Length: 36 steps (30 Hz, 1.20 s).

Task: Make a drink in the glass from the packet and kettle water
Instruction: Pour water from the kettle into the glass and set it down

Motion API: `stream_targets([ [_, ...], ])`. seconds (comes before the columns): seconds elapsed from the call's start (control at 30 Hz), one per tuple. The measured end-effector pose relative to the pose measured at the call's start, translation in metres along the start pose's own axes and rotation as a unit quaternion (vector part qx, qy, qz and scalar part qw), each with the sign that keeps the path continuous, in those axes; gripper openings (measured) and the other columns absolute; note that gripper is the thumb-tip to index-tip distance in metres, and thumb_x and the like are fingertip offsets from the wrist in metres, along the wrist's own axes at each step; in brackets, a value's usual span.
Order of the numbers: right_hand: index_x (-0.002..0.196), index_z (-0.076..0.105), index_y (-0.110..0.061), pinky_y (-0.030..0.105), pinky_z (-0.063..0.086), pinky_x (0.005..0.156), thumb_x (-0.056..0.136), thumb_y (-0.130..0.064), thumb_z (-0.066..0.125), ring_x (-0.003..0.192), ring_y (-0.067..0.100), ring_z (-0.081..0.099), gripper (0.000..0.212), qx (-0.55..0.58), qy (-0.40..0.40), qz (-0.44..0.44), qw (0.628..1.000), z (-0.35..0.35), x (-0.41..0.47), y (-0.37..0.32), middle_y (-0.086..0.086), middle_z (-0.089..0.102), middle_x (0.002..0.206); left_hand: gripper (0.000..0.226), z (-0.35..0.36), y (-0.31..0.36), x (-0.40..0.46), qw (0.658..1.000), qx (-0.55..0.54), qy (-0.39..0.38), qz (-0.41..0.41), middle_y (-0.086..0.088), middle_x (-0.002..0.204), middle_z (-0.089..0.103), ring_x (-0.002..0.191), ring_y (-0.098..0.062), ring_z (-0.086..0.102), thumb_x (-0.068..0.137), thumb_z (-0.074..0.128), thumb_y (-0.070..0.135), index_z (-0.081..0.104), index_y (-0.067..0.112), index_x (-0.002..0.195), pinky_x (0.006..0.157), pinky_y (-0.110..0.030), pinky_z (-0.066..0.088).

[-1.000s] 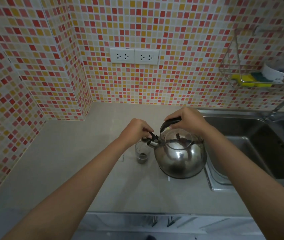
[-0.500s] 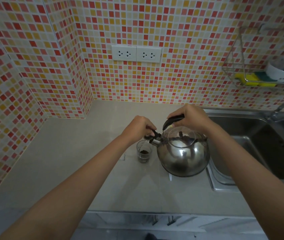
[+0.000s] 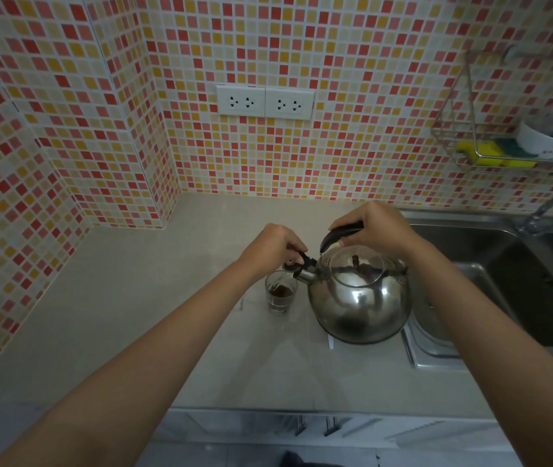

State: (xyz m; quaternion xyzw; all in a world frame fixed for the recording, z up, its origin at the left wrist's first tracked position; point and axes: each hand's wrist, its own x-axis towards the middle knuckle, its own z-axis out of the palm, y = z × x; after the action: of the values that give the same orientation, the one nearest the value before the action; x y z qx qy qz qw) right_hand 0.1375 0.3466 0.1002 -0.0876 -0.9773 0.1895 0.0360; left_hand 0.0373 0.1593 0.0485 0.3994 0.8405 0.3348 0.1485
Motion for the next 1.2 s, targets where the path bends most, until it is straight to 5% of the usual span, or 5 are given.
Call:
stream_targets([
  [0.33,0.103,0.073,-0.03,0.022,0.049,0.074,0.072,-0.017,0.08,0.086,0.006,0.064,0.034,0.066,0.01,0.008,0.998,-0.006,-0.01,0.005,-0.012,0.073,0.098,0.025,0.002,-0.008,-0.001,0.999,-0.036,0.019,0.002,-0.016,0.101,0.074,0.092,-0.026,0.068,0.075,0.076,0.003,0.075,0.002,0.101,0.093,-0.035,0.054],
  [0.5,0.099,0.074,-0.03,0.035,0.057,0.084,0.07,-0.014,0.08,0.087,0.005,0.067,0.034,0.099,0.017,0.006,0.995,-0.012,-0.01,0.006,-0.019,0.071,0.089,0.026,0.001,-0.017,0.0,0.996,-0.084,0.041,-0.014,-0.014,0.097,0.075,0.089,-0.023,0.069,0.072,0.078,0.002,0.076,0.003,0.098,0.092,-0.034,0.055],
  [0.83,0.095,0.075,-0.019,0.033,0.056,0.08,0.072,-0.011,0.079,0.082,0.01,0.067,0.025,0.122,0.043,0.021,0.991,-0.029,0.008,0.014,-0.005,0.073,0.085,0.03,-0.011,-0.011,0.023,0.988,-0.122,0.091,-0.006,-0.016,0.101,0.074,0.092,-0.02,0.068,0.073,0.077,0.001,0.074,0.002,0.102,0.091,-0.025,0.052],
  [1.2,0.096,0.074,-0.018,0.012,0.043,0.067,0.072,-0.007,0.078,0.074,-0.002,0.06,0.027,0.125,0.08,0.027,0.989,-0.029,0.055,0.041,-0.013,0.065,0.077,0.03,-0.015,-0.01,0.074,0.989,-0.098,0.109,-0.032,-0.014,0.108,0.072,0.098,-0.021,0.066,0.078,0.073,0.0,0.071,0.003,0.108,0.099,-0.033,0.05],
])
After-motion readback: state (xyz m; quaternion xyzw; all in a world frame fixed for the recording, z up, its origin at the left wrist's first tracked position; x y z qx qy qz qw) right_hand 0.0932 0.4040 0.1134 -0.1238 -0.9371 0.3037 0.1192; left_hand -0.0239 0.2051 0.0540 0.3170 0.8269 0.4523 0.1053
